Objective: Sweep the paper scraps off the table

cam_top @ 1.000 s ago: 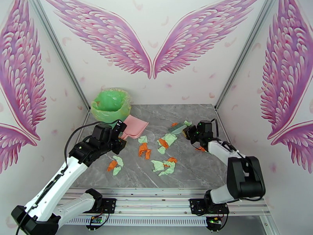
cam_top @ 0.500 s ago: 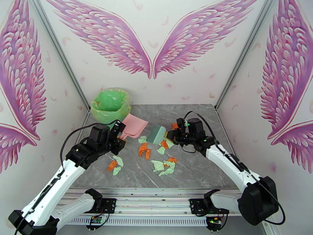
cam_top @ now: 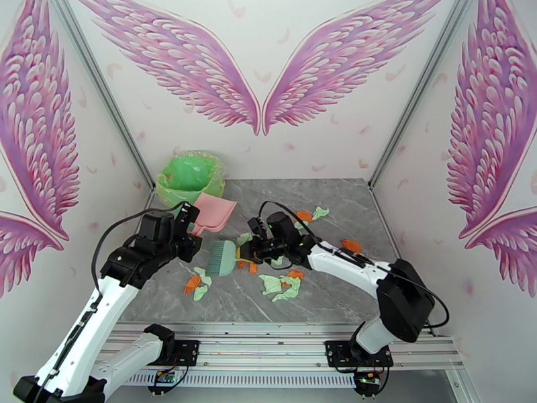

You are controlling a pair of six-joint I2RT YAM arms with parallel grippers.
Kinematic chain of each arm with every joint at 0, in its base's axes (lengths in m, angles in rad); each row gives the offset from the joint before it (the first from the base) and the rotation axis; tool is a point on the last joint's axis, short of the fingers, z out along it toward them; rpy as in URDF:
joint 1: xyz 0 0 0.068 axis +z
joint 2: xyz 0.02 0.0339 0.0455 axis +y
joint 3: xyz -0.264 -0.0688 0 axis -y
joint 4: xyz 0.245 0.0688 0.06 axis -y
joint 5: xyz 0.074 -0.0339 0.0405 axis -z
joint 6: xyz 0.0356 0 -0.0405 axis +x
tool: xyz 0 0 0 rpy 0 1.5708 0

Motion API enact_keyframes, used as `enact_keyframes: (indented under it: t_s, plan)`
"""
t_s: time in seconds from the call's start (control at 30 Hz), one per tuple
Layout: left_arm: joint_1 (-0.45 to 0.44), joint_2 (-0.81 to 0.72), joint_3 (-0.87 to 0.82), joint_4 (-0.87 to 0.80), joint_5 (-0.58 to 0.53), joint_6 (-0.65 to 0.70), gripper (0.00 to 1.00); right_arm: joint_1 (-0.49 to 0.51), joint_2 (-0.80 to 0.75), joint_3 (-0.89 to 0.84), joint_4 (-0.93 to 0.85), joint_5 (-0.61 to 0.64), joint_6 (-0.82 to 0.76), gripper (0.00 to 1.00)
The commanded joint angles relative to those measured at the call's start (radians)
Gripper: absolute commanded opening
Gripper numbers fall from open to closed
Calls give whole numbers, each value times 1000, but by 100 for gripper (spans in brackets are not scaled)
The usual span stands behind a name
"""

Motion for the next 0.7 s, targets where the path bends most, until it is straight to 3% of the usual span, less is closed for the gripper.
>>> enact_keyframes:
  t_s: [0.0, 0.37, 0.67]
  plan:
    - [10, -25, 39, -19, 11, 5, 0, 48, 90, 74, 114, -19, 51, 0]
    - [16, -46, 22, -29, 28, 30, 0, 133, 325, 199, 146, -39, 92, 0]
    - [21, -44, -2, -19, 38, 40, 0, 128, 420, 266, -50, -29, -38, 0]
